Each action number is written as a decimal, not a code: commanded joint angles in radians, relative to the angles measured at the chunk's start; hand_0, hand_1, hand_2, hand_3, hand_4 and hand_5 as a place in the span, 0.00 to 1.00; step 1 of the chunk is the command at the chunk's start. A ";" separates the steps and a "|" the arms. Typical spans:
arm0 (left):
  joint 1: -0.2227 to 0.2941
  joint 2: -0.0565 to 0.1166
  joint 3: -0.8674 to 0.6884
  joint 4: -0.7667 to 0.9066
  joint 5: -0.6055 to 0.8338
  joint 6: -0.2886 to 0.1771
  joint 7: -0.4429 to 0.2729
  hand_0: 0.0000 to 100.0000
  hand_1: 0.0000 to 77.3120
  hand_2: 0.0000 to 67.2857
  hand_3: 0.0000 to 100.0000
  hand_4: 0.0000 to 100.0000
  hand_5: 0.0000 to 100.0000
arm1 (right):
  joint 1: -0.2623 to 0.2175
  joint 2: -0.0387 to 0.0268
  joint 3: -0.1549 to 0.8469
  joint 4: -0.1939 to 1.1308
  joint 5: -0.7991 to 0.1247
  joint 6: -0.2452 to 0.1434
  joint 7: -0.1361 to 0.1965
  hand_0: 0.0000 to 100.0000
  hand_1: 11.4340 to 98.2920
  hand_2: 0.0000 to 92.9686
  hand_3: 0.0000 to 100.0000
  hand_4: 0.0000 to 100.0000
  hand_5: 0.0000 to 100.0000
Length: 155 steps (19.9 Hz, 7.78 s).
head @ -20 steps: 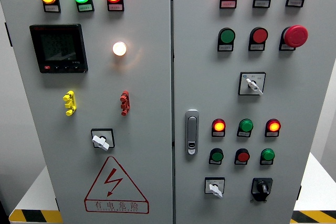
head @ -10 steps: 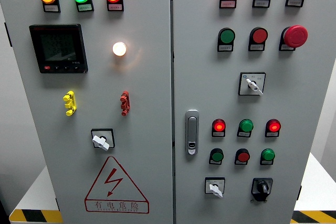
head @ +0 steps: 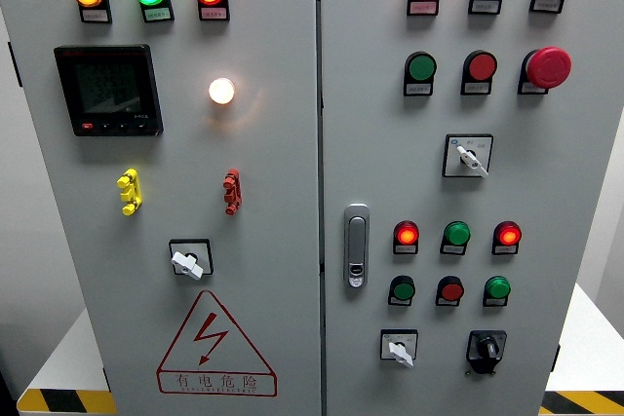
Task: Trip black knob to open circuit
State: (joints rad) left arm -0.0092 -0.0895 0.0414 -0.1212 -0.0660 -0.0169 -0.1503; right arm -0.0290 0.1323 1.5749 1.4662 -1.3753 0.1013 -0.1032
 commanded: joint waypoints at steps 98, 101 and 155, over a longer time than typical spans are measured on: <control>0.000 0.001 0.000 0.000 0.000 0.000 0.000 0.00 0.04 0.19 0.21 0.07 0.02 | 0.224 0.0150 -0.102 0.066 0.090 -0.028 -0.147 1.00 0.78 0.03 0.92 0.99 1.00; 0.000 0.001 0.000 0.000 0.000 0.000 0.000 0.00 0.04 0.19 0.21 0.07 0.02 | 0.224 0.0150 -0.104 0.071 0.090 -0.026 -0.147 1.00 0.78 0.04 0.92 0.99 1.00; 0.000 0.001 0.000 0.000 0.000 0.000 0.000 0.00 0.04 0.19 0.21 0.07 0.02 | 0.012 0.0089 -0.045 0.201 0.001 -0.028 -0.133 1.00 0.50 0.08 0.60 0.56 0.83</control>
State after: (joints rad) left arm -0.0093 -0.0889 0.0413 -0.1212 -0.0660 -0.0169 -0.1503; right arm 0.0116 0.1413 1.5301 1.6449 -1.3735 0.0721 -0.2379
